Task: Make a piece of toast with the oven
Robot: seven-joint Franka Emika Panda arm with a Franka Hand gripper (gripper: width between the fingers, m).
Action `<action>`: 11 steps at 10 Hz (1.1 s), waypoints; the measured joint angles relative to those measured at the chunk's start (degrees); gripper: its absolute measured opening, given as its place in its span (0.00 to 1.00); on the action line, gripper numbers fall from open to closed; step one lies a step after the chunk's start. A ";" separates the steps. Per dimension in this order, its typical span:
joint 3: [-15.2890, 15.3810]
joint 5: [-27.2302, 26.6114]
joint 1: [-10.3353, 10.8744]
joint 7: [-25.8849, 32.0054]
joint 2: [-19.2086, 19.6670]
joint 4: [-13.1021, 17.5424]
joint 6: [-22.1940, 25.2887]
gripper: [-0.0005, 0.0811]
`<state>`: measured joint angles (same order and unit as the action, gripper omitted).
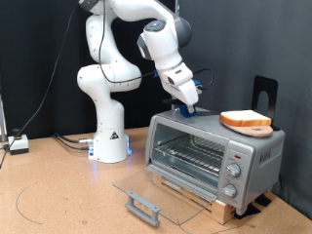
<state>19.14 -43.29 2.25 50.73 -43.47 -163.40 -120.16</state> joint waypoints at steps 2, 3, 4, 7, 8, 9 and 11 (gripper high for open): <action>0.64 -0.03 0.02 0.84 0.03 -0.08 -0.12 1.00; 1.07 -0.03 0.02 0.85 0.06 -0.14 -0.12 1.00; 1.46 -0.09 0.02 0.85 0.07 -0.25 -0.13 1.00; 2.61 -0.94 0.02 0.85 0.09 -0.56 -0.40 1.00; 2.96 -1.31 0.02 0.85 0.09 -0.62 -0.62 1.00; 3.22 -1.59 0.02 0.85 0.09 -0.67 -0.77 1.00; 3.74 -2.18 0.02 0.85 0.15 -0.77 -1.07 0.84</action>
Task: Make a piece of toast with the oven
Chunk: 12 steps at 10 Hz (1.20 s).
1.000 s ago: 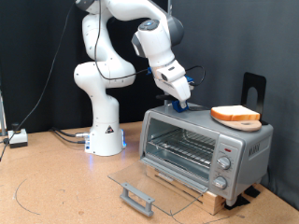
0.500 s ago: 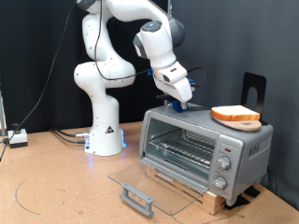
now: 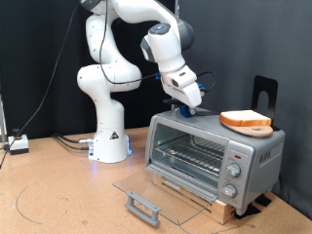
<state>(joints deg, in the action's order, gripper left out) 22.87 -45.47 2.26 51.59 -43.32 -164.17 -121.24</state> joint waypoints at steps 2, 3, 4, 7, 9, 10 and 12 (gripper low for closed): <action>0.48 -0.29 0.00 0.00 0.19 -0.01 -0.37 0.67; 0.63 -0.31 0.00 0.00 0.35 -0.01 -0.63 0.50; 0.71 -0.33 0.00 0.00 0.49 0.03 -0.87 0.50; 0.70 -2.50 0.02 1.52 0.75 0.05 -2.11 0.50; -0.69 -4.79 0.04 3.99 0.27 0.46 -2.05 0.50; -2.17 -5.02 0.01 4.62 -0.44 0.77 -1.22 0.51; -6.17 -4.51 -0.24 4.89 -2.46 1.65 2.72 0.51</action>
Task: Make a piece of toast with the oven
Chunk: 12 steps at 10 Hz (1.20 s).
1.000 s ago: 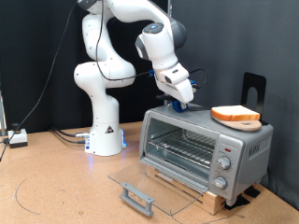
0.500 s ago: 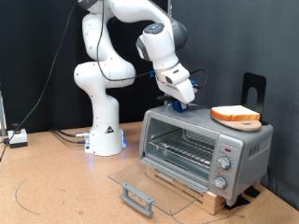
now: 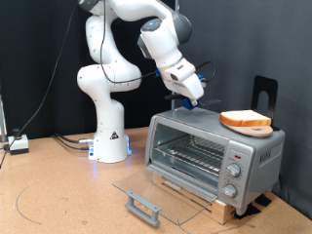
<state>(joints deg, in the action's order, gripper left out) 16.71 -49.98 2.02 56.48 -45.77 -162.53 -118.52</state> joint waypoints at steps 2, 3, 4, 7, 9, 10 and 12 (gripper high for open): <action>-1.73 0.52 -0.35 -0.01 -0.94 0.49 2.45 0.51; -1.23 -1.01 -0.52 -0.56 -1.02 0.07 -1.16 0.51; -1.16 -2.97 -1.23 -0.76 -1.31 -0.89 -6.18 0.51; -1.76 -2.15 -7.28 -4.70 -1.40 -1.55 -10.53 0.51; -3.79 1.95 -11.51 -4.49 -1.23 -1.07 -8.38 0.51; -5.45 4.49 -13.20 -3.83 -1.08 -0.68 -6.27 0.51; -8.41 10.23 -16.80 -2.43 -0.63 0.03 -2.46 0.51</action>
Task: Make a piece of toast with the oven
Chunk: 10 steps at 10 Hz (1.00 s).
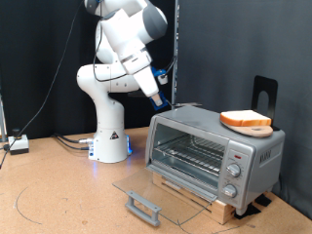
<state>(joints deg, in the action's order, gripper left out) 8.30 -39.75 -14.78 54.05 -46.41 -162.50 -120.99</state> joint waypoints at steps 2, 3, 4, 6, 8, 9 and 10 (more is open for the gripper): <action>-2.50 2.34 -2.21 3.46 0.96 0.27 1.22 0.51; -2.32 2.33 -2.20 3.27 0.99 0.43 1.21 0.51; -2.07 2.08 -1.97 3.60 1.04 0.82 0.78 0.51; 0.41 3.80 -1.86 2.61 1.81 2.41 -0.84 0.51; 4.31 10.49 -3.30 -2.37 4.58 4.52 0.23 0.51; 5.66 12.22 -4.19 -4.65 6.45 5.28 0.23 0.51; 6.12 12.45 -4.64 -5.57 8.34 6.09 0.18 0.51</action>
<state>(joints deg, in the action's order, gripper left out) 14.42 -27.30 -19.42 48.49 -38.07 -156.41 -120.81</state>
